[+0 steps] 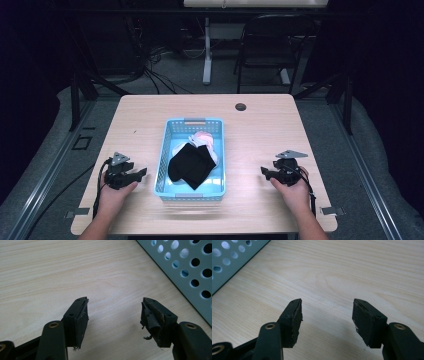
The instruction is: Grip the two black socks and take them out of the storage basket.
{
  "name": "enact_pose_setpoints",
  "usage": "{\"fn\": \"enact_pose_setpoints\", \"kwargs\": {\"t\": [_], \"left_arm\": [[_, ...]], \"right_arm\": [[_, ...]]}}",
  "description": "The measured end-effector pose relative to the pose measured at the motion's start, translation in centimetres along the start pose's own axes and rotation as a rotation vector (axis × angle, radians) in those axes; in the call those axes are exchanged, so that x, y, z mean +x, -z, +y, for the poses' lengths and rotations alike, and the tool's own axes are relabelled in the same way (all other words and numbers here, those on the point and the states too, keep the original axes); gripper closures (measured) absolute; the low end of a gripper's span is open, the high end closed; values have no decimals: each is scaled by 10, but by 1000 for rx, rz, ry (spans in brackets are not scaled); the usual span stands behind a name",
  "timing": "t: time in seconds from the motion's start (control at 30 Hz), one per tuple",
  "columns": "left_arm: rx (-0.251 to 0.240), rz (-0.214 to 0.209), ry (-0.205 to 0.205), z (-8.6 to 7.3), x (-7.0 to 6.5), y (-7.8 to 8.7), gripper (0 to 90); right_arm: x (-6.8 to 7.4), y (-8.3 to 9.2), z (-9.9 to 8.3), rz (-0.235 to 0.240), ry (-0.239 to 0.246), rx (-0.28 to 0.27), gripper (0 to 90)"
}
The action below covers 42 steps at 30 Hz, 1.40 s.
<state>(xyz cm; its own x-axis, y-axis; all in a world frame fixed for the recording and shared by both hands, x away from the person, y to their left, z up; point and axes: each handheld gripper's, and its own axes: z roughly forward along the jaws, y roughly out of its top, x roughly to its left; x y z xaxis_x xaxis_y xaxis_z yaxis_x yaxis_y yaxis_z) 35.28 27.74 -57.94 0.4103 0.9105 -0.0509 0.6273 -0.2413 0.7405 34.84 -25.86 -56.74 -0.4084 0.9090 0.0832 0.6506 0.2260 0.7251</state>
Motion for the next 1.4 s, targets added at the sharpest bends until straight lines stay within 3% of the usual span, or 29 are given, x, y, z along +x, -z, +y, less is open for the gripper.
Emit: {"fn": "enact_pose_setpoints", "kwargs": {"t": [0.23, 0.4, 0.5, 0.77, 0.87, 1.07, 1.27, 1.4], "left_arm": [[-9, -2, 0, -1, 1, 5, 389], [-12, -6, 4, -1, 1, 6, 389], [-7, -5, -2, -1, -1, 4, 389], [-3, -4, -4, -1, -2, 3, 389], [-4, -6, -2, -1, -3, 4, 389], [-8, -7, -6, -1, -4, 4, 389], [-9, -7, -1, -1, -4, 4, 389], [-7, -7, -4, -1, -4, 4, 389]], "right_arm": [[13, -2, 4, -29, 73, 20, 407], [17, -1, 6, -30, 85, 23, 372], [22, 0, 6, -49, 129, 25, 382], [30, 1, 12, -9, 165, 42, 466], [31, 3, 18, 21, 134, 52, 461], [35, 11, 40, 64, 116, 50, 444], [43, 29, 81, 100, 131, 31, 460], [45, 33, 94, 98, 154, 29, 469]]}}
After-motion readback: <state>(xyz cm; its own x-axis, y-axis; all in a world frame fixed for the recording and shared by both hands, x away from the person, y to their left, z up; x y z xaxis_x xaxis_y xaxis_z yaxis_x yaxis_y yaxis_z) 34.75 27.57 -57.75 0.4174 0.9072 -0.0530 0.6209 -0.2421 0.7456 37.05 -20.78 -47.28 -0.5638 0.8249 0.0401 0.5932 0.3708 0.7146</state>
